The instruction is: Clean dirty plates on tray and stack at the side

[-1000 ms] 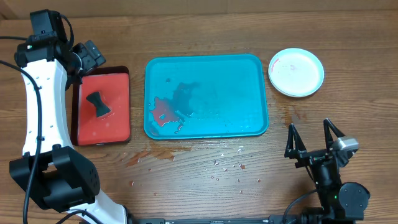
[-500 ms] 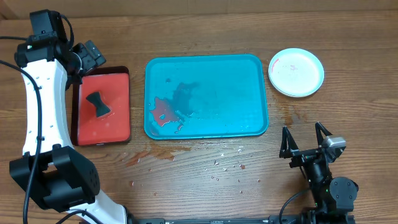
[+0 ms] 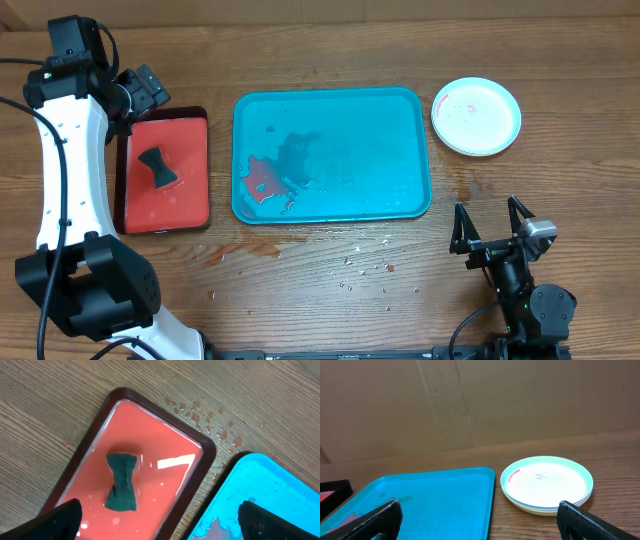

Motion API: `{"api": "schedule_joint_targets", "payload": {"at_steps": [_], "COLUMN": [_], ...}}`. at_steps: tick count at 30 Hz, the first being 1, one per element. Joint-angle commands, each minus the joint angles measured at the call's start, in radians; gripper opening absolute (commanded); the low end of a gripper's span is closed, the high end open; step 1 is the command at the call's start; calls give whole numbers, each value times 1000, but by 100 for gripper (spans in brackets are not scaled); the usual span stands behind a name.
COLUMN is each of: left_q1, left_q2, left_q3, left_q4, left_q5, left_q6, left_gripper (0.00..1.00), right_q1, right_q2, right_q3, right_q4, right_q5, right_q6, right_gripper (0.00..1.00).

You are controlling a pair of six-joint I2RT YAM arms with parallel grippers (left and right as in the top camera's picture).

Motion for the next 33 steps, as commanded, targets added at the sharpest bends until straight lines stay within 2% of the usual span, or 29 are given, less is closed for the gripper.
{"api": "schedule_joint_targets", "payload": {"at_steps": [1, 18, 26, 29, 33], "left_q1": [-7, -7, -7, -26, -72], "left_q2": [8, 8, -10, -65, -222], "left_q3": [6, 6, -16, -86, -303], "left_q4": [0, -1, -58, -1, 212], "left_q5": [4, 4, 21, 24, 36], "left_q6": [8, 9, 26, 27, 78], "left_gripper": [100, 100, 100, 100, 100], "right_q1": [5, 5, 5, 5, 5], "right_q2": [-11, -11, -11, -11, -11], "right_q3": [-11, -11, -11, -11, -11], "right_q4": [5, 5, 5, 5, 5], "right_q5": [10, 10, 10, 10, 10], "right_q6": [-7, -7, -7, -7, -7], "right_gripper": [100, 100, 100, 100, 100]}}
